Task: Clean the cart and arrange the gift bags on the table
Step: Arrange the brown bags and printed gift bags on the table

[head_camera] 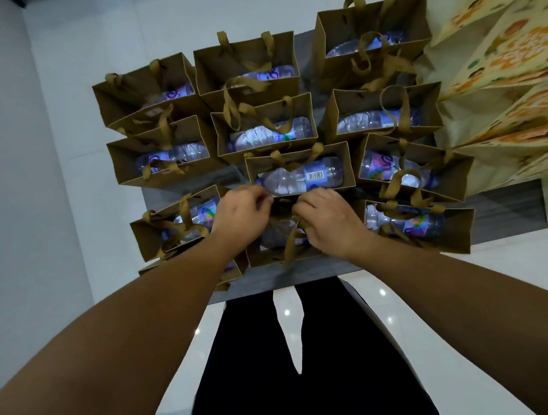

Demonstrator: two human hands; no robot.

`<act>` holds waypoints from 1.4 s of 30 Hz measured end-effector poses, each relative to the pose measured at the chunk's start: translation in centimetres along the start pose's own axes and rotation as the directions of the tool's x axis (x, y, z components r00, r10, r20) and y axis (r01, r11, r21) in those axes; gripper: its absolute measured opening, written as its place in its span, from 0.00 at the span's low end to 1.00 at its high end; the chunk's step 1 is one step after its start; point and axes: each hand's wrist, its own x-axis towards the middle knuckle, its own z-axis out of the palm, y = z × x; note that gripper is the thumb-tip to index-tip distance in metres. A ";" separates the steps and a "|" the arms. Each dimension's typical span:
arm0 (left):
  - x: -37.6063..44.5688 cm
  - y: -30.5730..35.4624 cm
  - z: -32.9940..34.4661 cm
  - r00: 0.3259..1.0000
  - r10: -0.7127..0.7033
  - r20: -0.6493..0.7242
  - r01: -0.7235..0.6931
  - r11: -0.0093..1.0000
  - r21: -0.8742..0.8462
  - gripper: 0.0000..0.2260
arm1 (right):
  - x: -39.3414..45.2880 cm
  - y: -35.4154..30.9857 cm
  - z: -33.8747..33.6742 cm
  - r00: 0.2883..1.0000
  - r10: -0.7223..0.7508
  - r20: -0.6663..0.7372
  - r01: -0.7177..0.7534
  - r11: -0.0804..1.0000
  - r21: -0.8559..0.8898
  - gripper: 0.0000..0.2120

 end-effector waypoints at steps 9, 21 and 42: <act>6.1 0.7 -4.4 0.984 0.075 -0.160 -0.038 0.974 0.222 0.18 | 2.0 -3.8 -0.3 0.944 0.322 0.068 -0.318 0.838 0.444 0.09; 12.6 5.3 -3.4 0.993 0.112 0.043 -0.119 0.963 0.242 0.22 | 4.0 -1.9 1.4 0.935 0.355 0.014 -0.321 0.826 0.463 0.13; 14.6 4.9 -3.3 0.895 -0.073 0.441 -0.031 0.974 0.226 0.21 | 4.8 -0.9 2.2 0.923 0.382 -0.047 -0.299 0.789 0.536 0.11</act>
